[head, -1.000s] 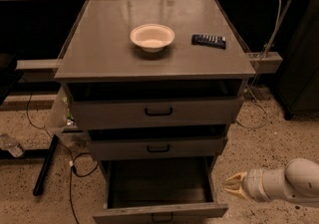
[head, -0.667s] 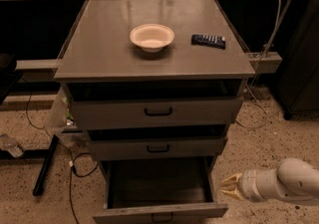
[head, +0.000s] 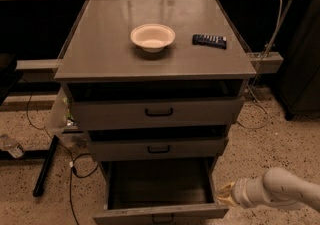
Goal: Close bottom drawer
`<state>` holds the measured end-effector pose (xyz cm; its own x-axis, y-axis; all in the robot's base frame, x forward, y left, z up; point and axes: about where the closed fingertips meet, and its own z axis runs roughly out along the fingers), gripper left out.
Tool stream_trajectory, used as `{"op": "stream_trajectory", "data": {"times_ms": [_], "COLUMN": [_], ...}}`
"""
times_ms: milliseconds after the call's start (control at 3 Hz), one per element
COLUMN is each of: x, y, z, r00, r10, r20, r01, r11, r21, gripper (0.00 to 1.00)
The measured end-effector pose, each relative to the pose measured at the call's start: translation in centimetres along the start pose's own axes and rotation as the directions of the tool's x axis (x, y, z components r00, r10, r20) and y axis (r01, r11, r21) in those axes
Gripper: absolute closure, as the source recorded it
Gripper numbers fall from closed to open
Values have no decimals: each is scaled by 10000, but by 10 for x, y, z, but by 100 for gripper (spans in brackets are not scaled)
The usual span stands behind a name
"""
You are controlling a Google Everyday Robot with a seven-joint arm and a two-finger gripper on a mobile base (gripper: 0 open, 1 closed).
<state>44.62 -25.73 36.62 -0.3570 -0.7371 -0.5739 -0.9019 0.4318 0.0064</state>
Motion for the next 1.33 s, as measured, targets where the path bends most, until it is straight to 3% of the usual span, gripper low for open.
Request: {"op": "stream_trajectory", "data": {"times_ms": [667,1333], "x": [69,89], "y": [18,48], "z": [97,146], "r00": [9973,9965], "r10": [729,754], "r20": [58,356], "r01": [-726,-720], "r11": [9964,9935], "r21": [-429,-879], "gripper": [100,100]}}
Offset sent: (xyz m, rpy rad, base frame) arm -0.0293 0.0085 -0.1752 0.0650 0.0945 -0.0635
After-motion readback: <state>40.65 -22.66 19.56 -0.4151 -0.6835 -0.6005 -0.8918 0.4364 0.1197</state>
